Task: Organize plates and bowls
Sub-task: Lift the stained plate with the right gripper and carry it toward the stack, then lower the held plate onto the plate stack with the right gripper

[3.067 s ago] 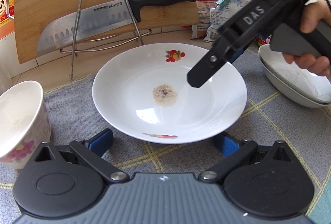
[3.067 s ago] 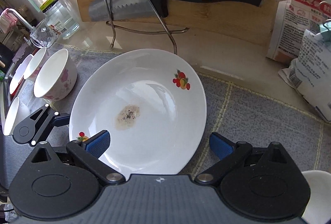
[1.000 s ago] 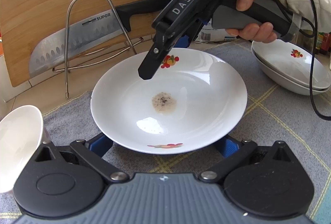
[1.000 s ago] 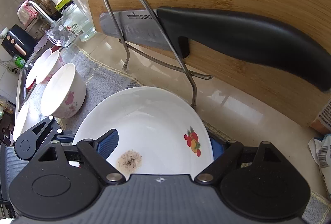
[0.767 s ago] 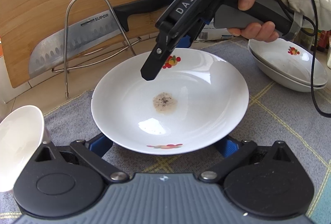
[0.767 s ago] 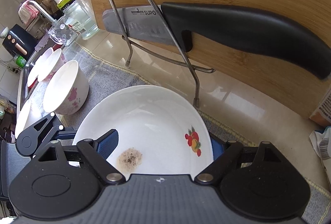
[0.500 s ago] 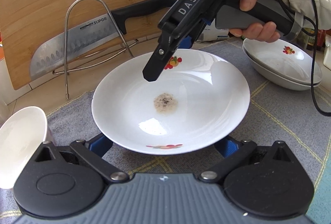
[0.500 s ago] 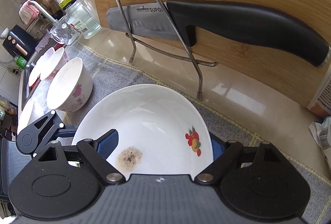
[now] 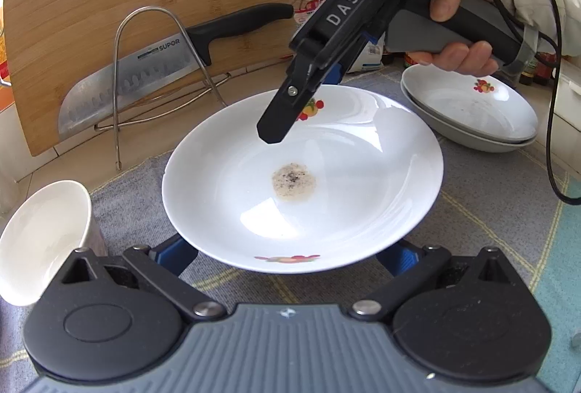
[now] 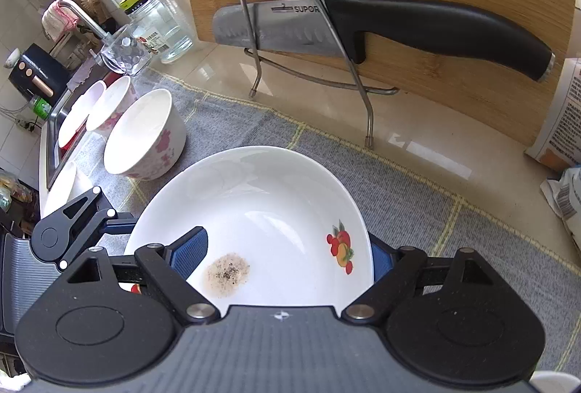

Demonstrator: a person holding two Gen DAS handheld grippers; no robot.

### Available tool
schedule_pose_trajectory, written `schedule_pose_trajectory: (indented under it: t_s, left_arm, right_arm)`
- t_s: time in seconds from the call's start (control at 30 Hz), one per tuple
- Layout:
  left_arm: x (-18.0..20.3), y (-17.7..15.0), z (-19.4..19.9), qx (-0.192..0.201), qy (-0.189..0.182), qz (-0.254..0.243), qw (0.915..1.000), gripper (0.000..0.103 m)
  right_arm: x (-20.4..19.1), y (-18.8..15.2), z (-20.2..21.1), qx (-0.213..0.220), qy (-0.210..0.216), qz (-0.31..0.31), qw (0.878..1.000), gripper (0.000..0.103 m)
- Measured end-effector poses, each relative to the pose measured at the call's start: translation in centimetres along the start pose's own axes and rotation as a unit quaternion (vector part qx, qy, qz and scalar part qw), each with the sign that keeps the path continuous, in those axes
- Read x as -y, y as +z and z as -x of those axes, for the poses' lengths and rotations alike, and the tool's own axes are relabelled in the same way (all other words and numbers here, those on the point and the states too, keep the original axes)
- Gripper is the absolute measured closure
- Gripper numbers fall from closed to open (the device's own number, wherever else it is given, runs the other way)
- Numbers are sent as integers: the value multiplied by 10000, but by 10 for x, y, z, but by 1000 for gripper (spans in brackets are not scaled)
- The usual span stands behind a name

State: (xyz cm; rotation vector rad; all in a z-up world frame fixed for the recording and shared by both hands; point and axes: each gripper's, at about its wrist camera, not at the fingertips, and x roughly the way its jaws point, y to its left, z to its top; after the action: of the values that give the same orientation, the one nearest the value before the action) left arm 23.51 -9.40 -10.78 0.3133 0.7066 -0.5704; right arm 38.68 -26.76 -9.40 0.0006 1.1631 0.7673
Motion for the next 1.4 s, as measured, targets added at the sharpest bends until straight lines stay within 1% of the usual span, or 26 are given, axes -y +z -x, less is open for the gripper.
schedule_pose_trajectory:
  t_s: [0.2, 0.7, 1.17, 1.4]
  left_arm:
    - [6, 0, 12, 10, -57, -20, 10000, 1]
    - [26, 5, 33, 31, -168, -269, 9995, 1]
    - [52, 12, 37, 46, -383, -447, 9983, 1]
    - [66, 16, 40, 63, -432, -562, 9975, 1]
  right_arm:
    - [-9, -10, 12, 69, -10, -11, 10000, 11]
    - [-22, -36, 40, 253, -77, -78, 9996, 11]
    - [-20, -70, 68, 358, -212, -272, 9988, 11]
    - [-18, -86, 82, 401, -252, -335, 9983, 11]
